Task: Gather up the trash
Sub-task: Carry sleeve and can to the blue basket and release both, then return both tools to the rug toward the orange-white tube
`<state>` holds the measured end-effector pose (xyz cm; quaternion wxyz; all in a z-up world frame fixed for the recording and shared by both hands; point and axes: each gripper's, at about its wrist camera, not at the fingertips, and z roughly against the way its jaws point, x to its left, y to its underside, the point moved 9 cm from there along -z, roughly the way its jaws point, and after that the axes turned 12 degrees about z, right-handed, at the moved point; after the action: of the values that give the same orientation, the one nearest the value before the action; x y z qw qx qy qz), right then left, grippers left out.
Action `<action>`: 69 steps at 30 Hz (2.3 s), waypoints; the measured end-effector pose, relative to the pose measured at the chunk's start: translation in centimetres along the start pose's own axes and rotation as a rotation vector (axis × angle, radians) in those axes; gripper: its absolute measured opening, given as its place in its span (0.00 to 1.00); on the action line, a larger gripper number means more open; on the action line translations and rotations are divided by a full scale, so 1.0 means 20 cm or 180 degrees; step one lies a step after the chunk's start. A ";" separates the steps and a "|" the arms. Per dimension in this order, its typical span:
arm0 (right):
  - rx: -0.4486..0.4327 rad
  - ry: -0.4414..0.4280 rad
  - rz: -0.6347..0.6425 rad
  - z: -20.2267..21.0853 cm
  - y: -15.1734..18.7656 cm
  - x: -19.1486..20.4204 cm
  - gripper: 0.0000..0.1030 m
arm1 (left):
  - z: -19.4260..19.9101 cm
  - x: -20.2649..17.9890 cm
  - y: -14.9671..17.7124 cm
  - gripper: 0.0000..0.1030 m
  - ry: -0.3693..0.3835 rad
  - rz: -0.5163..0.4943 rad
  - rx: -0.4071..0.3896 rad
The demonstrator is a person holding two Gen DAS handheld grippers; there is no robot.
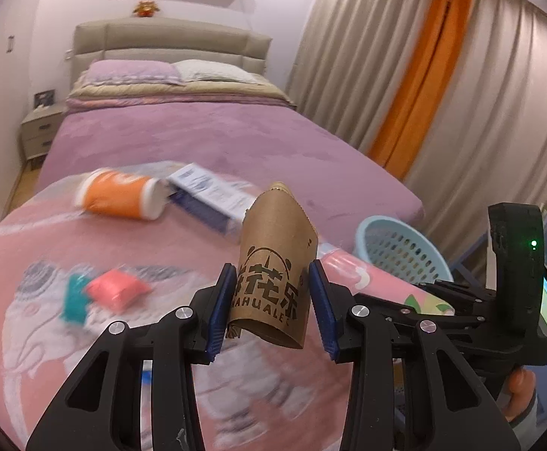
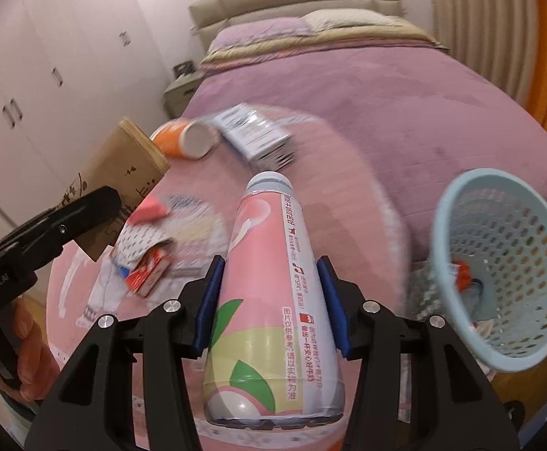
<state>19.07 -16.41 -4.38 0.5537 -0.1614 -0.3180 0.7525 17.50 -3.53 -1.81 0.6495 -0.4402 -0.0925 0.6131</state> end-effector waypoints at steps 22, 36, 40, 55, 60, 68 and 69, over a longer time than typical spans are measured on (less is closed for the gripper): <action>-0.0268 0.0949 -0.1298 0.28 0.19 -1.23 0.45 | -0.83 -0.88 0.06 0.39 0.0574 -0.0525 0.0687; -0.0039 0.1035 -0.1574 0.12 0.39 -1.44 0.46 | -1.00 -0.98 0.24 0.61 0.0661 -0.0644 0.0958; -0.0107 0.0998 -0.1520 0.14 0.39 -1.40 0.46 | -0.91 -0.93 0.21 0.61 0.0679 -0.0560 0.0861; -0.0447 0.0858 -0.0920 0.31 0.10 -0.90 0.46 | -0.32 -0.61 -0.05 0.62 0.0470 -0.0328 0.0148; -0.0479 0.0676 -0.0697 0.28 0.01 -0.68 0.46 | -0.14 -0.33 -0.11 0.65 0.0181 -0.0086 -0.0050; -0.0472 0.0360 -0.0308 0.17 -0.12 -0.32 0.46 | 0.08 0.21 -0.19 0.65 -0.0303 0.0357 -0.0241; -0.0472 0.0338 -0.0252 0.15 -0.14 -0.28 0.46 | 0.10 0.26 -0.21 0.65 -0.0351 0.0389 -0.0256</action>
<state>21.26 -21.93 -0.93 0.5856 -0.2289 -0.3492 0.6948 20.36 2.51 0.04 0.5866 -0.4362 -0.1256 0.6707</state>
